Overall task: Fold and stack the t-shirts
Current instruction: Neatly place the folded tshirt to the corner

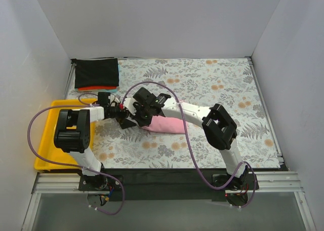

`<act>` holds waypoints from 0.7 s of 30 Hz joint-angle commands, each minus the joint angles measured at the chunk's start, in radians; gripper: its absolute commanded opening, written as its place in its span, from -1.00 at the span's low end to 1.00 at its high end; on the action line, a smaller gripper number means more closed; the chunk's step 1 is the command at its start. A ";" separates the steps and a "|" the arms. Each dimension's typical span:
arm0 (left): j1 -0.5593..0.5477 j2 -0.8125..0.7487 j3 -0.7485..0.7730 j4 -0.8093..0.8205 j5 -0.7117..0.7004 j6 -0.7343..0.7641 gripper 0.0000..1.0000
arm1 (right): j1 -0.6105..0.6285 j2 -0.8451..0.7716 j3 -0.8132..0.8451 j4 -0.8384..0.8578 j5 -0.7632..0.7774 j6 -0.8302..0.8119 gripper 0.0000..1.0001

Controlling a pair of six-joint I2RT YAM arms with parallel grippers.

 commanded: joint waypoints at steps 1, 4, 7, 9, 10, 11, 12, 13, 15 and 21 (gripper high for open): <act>-0.076 -0.008 -0.051 0.186 -0.019 -0.137 0.75 | -0.002 -0.025 0.055 -0.001 -0.052 0.018 -0.97; -0.110 0.023 -0.066 0.263 -0.051 -0.183 0.75 | -0.007 -0.022 0.067 -0.001 -0.058 0.024 -0.97; -0.114 0.058 -0.064 0.300 -0.063 -0.210 0.75 | -0.014 -0.023 0.076 -0.001 -0.058 0.023 -0.97; -0.114 0.074 -0.033 0.297 -0.073 -0.188 0.57 | -0.021 -0.022 0.084 -0.001 -0.060 0.023 -0.97; -0.114 0.090 -0.019 0.297 -0.077 -0.176 0.44 | -0.024 -0.022 0.084 0.000 -0.060 0.023 -0.97; -0.113 0.101 -0.002 0.298 -0.079 -0.167 0.28 | -0.025 -0.022 0.086 0.003 -0.058 0.029 -0.97; -0.114 0.112 0.033 0.295 -0.077 -0.144 -0.17 | -0.031 -0.022 0.087 0.002 -0.060 0.032 -0.97; -0.113 0.139 0.061 0.259 -0.077 -0.133 -0.36 | -0.033 -0.020 0.089 0.002 -0.058 0.033 -0.97; -0.114 0.172 0.160 0.185 -0.091 -0.066 -0.81 | -0.040 -0.022 0.089 0.003 -0.055 0.040 -0.97; -0.114 0.256 0.419 -0.128 -0.206 0.170 -1.00 | -0.089 -0.045 0.086 0.000 -0.052 0.056 -0.02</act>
